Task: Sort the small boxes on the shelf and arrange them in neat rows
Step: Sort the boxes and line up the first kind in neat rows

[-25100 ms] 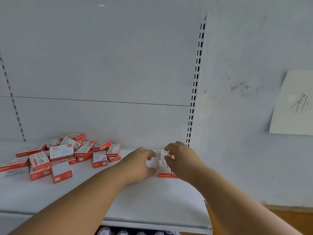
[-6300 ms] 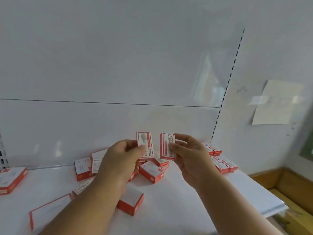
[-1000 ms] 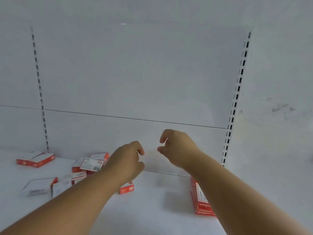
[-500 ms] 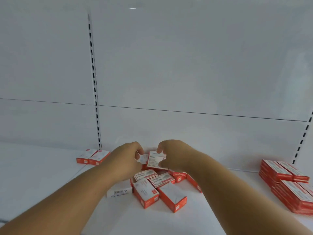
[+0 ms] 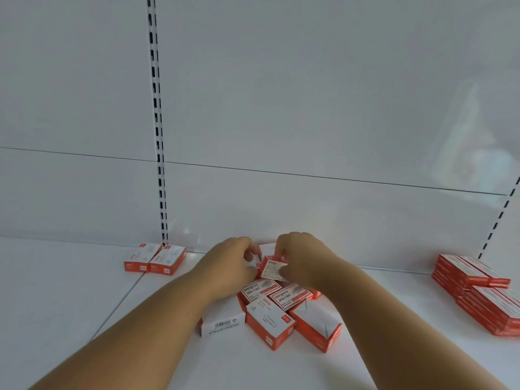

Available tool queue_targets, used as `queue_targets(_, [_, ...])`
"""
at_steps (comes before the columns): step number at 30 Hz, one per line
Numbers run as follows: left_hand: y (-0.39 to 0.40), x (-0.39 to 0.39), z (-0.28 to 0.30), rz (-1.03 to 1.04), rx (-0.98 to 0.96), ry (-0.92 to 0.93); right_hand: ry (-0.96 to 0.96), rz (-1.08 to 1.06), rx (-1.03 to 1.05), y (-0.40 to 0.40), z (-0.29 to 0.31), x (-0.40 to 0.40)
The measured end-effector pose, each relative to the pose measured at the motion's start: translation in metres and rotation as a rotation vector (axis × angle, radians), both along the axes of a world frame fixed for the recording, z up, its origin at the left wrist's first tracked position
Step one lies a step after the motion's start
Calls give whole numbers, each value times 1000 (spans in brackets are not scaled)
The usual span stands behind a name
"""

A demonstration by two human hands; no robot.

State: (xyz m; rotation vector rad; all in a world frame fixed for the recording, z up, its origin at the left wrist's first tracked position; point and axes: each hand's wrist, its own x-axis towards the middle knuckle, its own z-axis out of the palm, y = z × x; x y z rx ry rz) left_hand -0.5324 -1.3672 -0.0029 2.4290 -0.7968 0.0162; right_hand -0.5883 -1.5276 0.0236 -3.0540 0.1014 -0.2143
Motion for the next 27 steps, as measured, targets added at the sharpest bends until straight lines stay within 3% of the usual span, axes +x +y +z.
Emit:
queue_targets(6, [-1,-6,-2,-28,-232,-21,-171,67,529,-8,-1,-11])
queue_targets(10, [3,-7,1,-32,-453,174,-214,86,708,-20,0,-23])
queue_targets(15, [14,-8,3,-60,-802,558,-56,32,389,-25,-3,-26])
queue_targets(20, [16,-4,4,-96,-1021,730,69,-46,14,3,-16,-15])
queue_targets(23, [14,-2,1,-20,-989,695,95,-91,-87,16,-14,-10])
queue_targets(27, [11,3,-7,154,-809,557,186,-145,-13,28,-11,-3])
